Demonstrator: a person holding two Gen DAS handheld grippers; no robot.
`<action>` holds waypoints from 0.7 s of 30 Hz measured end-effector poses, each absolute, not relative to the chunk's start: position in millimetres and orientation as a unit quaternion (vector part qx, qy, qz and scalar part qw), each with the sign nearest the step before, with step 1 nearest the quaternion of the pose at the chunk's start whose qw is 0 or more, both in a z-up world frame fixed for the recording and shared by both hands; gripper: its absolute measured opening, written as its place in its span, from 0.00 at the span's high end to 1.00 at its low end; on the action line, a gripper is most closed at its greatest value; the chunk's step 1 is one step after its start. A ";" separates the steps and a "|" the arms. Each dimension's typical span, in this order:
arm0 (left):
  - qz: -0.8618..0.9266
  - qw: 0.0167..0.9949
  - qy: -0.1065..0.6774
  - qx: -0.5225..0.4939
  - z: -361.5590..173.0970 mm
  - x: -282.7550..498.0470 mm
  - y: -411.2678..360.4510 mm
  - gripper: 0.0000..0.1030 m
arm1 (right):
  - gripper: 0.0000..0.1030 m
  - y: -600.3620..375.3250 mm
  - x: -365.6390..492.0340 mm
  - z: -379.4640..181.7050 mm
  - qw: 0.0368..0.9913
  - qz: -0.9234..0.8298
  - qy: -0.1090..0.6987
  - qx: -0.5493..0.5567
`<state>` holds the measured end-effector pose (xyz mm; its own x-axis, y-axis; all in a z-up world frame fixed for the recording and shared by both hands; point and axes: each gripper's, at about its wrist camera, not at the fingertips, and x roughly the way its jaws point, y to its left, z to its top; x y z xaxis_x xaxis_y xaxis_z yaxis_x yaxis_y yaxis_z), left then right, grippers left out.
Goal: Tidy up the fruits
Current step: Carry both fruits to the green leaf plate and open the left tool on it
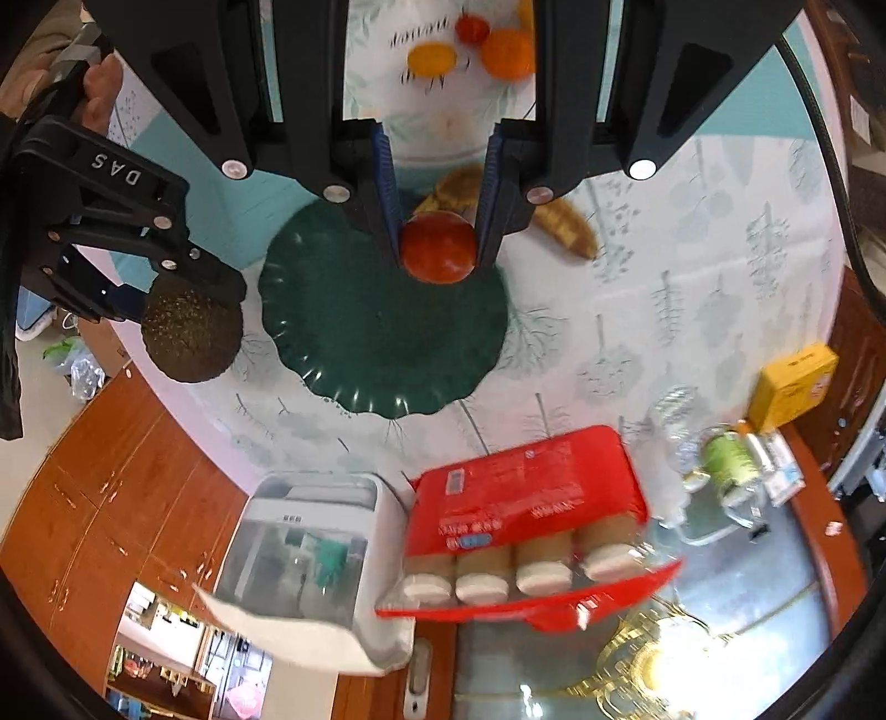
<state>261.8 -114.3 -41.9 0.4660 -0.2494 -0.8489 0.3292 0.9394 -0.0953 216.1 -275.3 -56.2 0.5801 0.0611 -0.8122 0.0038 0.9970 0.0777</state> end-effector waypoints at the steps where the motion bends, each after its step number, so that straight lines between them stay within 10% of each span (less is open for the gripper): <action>1: -0.170 0.851 0.495 0.040 -49.9 269.4 -117.1 0.77 | 0.39 -276.3 223.1 -63.2 0.886 0.013 0.463 0.038; 21: -0.209 0.790 0.574 0.053 -188.7 339.5 -161.0 0.76 | 0.39 -285.7 278.3 -177.1 0.837 -0.027 0.543 0.066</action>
